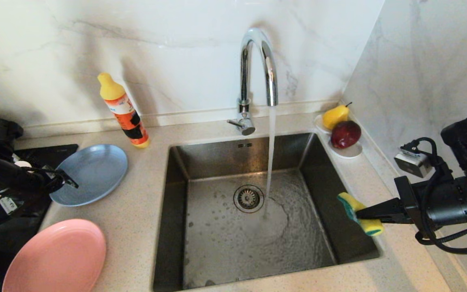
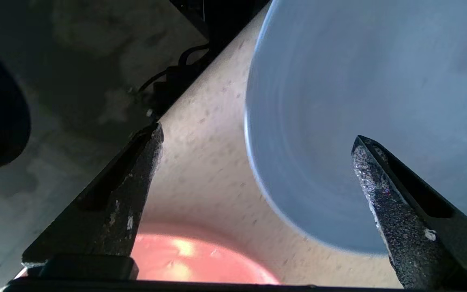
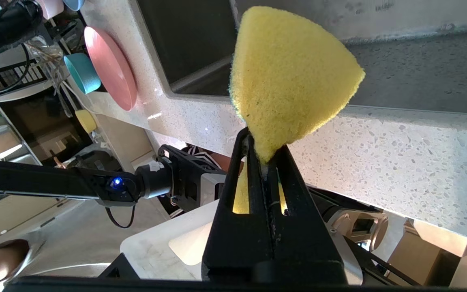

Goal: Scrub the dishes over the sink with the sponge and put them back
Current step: Wash the plate

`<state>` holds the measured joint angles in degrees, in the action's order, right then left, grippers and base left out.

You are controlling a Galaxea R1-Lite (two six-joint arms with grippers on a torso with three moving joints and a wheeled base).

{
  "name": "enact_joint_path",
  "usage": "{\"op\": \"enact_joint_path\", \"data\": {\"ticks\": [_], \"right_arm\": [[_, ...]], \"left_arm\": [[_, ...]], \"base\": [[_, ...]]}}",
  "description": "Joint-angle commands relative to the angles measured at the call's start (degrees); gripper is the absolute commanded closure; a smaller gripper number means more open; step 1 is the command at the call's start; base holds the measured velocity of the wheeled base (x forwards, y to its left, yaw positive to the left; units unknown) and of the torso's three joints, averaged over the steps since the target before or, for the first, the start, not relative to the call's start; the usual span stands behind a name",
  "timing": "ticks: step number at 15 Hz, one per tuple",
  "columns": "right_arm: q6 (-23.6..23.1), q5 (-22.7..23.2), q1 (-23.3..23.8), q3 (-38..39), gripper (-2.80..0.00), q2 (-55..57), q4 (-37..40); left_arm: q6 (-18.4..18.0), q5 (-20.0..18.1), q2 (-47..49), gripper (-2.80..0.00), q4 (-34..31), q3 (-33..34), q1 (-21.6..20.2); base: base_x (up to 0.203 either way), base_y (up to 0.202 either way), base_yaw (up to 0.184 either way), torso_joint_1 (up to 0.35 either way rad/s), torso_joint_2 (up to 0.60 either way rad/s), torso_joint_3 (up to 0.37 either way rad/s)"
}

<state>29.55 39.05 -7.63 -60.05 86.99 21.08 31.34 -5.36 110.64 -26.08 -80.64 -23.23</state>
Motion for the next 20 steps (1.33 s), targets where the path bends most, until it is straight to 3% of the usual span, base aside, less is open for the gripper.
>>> {"op": "enact_joint_path", "data": {"ticks": [1, 20], "right_arm": [[0.16, 0.27, 0.55, -0.07, 0.0, 0.25, 0.1], [0.16, 0.59, 0.69, -0.33, 0.0, 0.72, 0.1]], "left_arm": [[1.13, 0.0, 1.16, -2.8, -0.12, -1.11, 0.88], [2.76, 1.33, 5.16, -2.8, -0.12, -4.96, 1.49]], "base": [[0.0, 0.0, 0.0, 0.0, 0.0, 0.0], [0.0, 0.0, 0.0, 0.0, 0.0, 0.0]]}}
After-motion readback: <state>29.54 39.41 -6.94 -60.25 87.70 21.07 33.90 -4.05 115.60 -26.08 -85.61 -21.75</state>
